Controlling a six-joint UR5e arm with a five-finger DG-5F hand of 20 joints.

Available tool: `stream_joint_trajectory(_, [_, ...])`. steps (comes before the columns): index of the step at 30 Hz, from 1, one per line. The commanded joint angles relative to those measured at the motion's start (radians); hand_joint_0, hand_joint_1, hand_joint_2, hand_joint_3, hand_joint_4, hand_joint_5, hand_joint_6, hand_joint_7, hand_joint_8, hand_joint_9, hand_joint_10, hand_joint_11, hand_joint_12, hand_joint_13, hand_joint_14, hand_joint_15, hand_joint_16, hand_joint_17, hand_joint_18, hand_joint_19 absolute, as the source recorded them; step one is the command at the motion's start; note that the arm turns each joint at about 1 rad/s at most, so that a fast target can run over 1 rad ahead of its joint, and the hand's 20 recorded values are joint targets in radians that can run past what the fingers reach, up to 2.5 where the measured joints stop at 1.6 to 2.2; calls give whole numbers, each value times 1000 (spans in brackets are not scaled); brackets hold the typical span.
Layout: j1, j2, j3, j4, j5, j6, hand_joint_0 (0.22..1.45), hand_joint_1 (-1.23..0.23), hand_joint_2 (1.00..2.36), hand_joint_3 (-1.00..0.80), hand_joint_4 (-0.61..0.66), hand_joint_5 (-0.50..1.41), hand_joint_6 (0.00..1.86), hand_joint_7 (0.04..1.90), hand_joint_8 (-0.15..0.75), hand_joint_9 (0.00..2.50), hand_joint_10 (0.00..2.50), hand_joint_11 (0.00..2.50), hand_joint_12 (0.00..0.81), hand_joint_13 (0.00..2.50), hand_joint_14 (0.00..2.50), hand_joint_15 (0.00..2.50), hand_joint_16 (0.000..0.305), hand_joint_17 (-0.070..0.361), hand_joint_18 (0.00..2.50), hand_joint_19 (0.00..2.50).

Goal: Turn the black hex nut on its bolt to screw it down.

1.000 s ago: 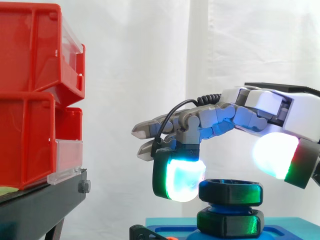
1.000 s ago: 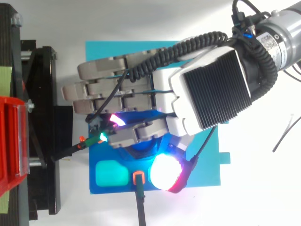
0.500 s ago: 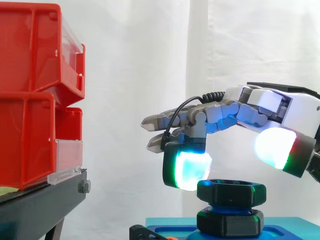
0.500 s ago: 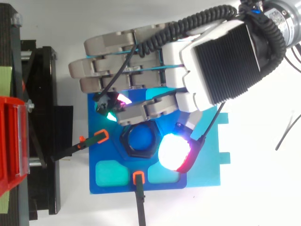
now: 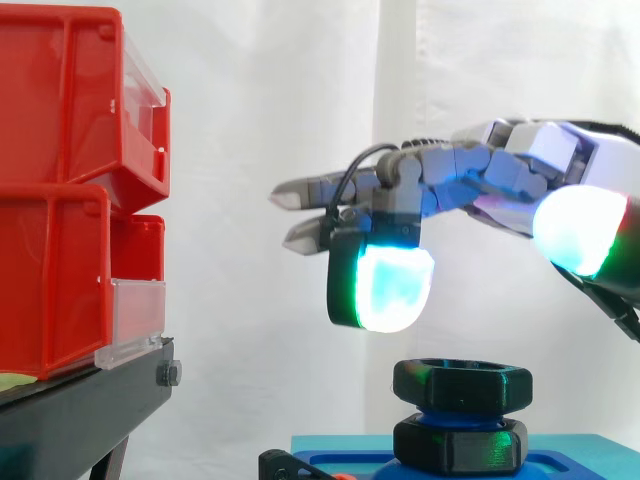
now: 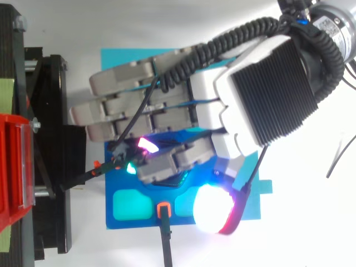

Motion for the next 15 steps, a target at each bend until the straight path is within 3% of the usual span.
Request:
stream_joint_trajectory(1, [18,-1,9,14,5,20,479,-55,1000,-500,201,-44,501,1362,287,735,0,16,372,431,0,30,53,119,303,166])
stream_joint_trajectory(14, [61,-37,9,52,45,19,485,-80,1000,-500,221,-50,502,1302,285,742,0,13,371,434,0,22,53,119,307,168])
stream_joint_trajectory(15, [67,-47,9,58,60,17,486,-82,1000,-500,223,-51,502,1299,285,742,0,13,370,434,0,23,53,119,307,168])
